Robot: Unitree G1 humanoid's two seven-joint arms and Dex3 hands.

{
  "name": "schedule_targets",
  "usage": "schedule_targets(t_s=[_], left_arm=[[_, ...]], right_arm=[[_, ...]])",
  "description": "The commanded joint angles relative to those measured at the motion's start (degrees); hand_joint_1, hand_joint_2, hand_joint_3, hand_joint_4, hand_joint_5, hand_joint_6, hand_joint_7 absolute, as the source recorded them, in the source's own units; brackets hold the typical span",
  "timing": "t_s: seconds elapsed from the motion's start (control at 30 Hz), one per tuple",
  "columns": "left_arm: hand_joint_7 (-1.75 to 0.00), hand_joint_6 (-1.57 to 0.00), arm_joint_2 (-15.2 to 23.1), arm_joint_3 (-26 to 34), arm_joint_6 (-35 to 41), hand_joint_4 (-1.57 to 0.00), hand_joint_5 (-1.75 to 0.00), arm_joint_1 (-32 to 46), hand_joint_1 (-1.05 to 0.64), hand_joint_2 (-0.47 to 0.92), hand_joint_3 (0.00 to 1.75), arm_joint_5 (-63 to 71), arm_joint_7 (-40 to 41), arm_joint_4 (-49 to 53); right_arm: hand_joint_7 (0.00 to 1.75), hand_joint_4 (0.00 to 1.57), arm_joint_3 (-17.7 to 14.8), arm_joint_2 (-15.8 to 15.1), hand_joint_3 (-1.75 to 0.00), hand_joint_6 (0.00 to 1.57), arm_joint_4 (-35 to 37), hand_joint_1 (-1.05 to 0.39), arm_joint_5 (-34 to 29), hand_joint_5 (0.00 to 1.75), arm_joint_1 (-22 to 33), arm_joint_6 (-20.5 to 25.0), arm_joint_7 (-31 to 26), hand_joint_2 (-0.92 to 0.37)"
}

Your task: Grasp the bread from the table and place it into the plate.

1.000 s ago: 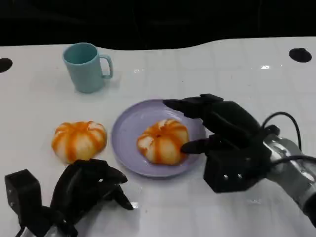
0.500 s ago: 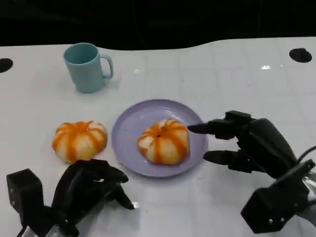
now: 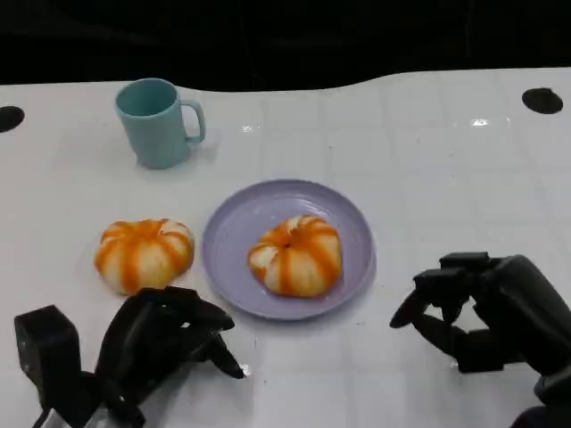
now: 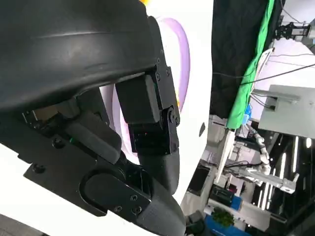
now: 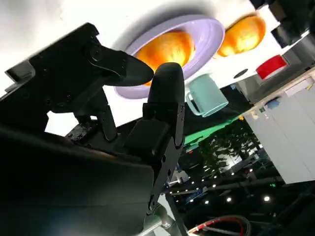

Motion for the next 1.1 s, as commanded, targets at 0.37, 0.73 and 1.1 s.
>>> schedule_targets(t_s=[0.37, 0.73, 1.1], left_arm=[[-0.18, -1.57, 1.12, 0.28, 0.31, -1.57, -0.59, -0.04, -1.05, 0.75, 0.0, -0.16, -0.46, -0.27], [-0.18, -1.57, 1.93, 0.91, 0.42, -1.57, -0.59, -0.19, -1.05, 0.74, 0.0, -0.33, -0.91, 0.15], [-0.19, -1.57, 2.33, 1.15, 0.96, -1.57, -0.58, -0.08, -1.05, 0.73, 0.0, -0.6, -1.43, 0.02]], right_arm=[[1.1, 0.84, -0.9, -0.07, -1.03, 0.83, 3.54, -0.15, -0.5, 1.69, 3.53, -1.94, -2.16, -0.42], [1.07, 0.87, 0.28, 0.32, -1.04, 0.86, 9.88, -0.14, -3.51, 1.56, 0.58, -4.37, -6.19, -0.4], [1.08, 0.85, 0.71, 0.52, -1.08, 0.85, 10.07, -0.13, -4.66, 1.61, 0.36, -4.76, -8.12, -0.36]])
